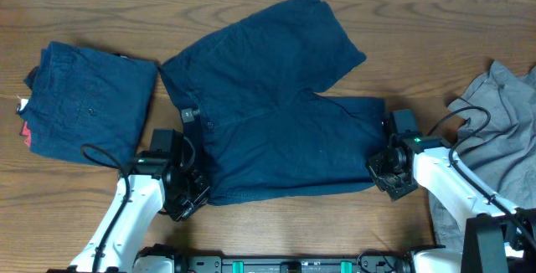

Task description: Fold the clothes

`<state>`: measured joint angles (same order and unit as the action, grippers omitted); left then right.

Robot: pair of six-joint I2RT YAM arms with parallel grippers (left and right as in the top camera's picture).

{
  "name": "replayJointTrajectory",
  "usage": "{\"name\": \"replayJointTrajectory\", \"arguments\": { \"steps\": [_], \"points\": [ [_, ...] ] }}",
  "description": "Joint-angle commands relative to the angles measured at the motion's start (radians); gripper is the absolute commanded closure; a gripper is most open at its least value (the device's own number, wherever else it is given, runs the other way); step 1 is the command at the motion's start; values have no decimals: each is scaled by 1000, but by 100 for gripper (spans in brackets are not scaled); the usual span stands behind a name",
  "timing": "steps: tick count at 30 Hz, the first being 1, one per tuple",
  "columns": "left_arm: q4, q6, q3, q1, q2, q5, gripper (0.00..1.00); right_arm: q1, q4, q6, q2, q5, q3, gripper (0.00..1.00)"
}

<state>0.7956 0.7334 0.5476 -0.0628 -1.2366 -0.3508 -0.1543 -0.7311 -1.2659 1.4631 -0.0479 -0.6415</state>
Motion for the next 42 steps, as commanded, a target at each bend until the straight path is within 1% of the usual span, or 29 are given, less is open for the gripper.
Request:
{"name": "replayJointTrajectory", "arguments": {
  "steps": [1,3,5,8,11,16,21,24,26,29,33,39,42],
  "points": [
    [26,-35,19,0,12,48,94,14,13,43,33,122,27,99],
    [54,-54,21,0,20,39,94,16,4,99,27,119,15,99],
    [92,-93,30,-1,35,14,94,28,-39,144,5,124,-16,99],
    [154,-146,53,-2,80,-22,94,82,-147,211,-58,134,-106,99],
    [219,-184,91,-14,145,-27,94,156,-245,283,-137,149,-207,99],
    [304,-229,180,-75,285,-23,94,285,-359,461,-270,153,-372,99],
    [357,-228,275,-181,409,-23,94,364,-429,577,-354,195,-514,99],
    [364,-218,309,-250,464,-19,94,369,-402,683,-367,193,-601,99],
    [361,-169,315,-271,489,36,94,359,-348,759,-358,154,-661,99],
    [338,-102,315,-268,494,166,94,331,-238,858,-325,80,-717,99],
    [249,-8,315,-268,468,296,94,277,-118,872,-253,47,-738,99],
    [84,164,311,-268,374,539,94,174,51,875,-81,35,-738,99],
    [1,171,307,-268,290,562,94,131,126,880,11,35,-738,99]
  ]
}}
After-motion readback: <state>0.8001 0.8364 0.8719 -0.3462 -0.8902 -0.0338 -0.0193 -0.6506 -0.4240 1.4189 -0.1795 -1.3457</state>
